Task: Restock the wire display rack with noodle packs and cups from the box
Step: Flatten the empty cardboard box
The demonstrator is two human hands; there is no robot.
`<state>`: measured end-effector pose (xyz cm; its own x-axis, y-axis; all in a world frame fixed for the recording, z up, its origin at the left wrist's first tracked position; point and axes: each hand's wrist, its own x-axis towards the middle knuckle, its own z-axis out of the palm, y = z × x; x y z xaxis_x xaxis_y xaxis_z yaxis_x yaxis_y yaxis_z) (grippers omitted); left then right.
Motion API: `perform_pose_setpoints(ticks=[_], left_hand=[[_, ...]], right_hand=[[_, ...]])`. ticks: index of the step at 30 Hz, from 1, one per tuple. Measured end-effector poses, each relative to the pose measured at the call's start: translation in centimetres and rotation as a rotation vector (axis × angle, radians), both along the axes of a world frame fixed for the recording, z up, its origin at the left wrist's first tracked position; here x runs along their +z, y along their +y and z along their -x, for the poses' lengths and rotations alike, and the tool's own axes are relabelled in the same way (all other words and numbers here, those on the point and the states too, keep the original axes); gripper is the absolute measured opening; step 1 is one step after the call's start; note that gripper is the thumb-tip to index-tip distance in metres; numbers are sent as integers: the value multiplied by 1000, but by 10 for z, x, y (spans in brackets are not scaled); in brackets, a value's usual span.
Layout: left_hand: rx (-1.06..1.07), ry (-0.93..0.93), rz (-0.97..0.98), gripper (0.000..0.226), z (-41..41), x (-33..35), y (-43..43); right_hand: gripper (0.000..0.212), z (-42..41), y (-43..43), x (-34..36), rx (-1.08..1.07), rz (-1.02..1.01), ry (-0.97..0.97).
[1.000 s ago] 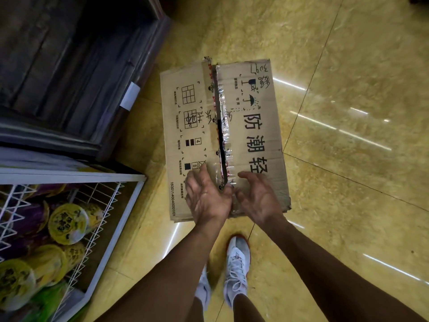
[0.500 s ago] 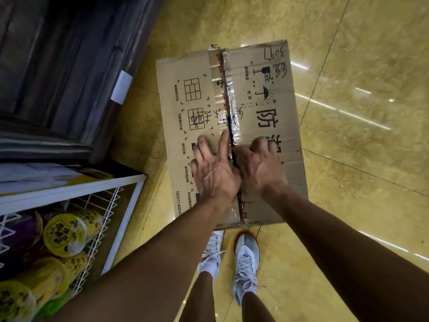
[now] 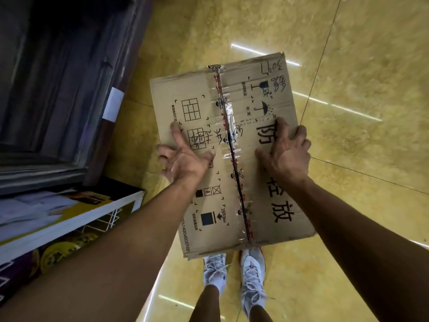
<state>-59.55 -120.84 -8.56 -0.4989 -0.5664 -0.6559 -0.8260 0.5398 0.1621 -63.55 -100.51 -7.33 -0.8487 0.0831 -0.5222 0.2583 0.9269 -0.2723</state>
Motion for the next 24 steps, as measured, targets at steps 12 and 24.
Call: perform_pose_setpoints(ticks=[12,24], left_hand=[[-49,112,-28,125,-15,4,11],[-283,148,-35,122,-19,51,76]], right_hand=[[91,-13,21,-1,-201,202,-7],[90,-79,86,49,-433,218,63]])
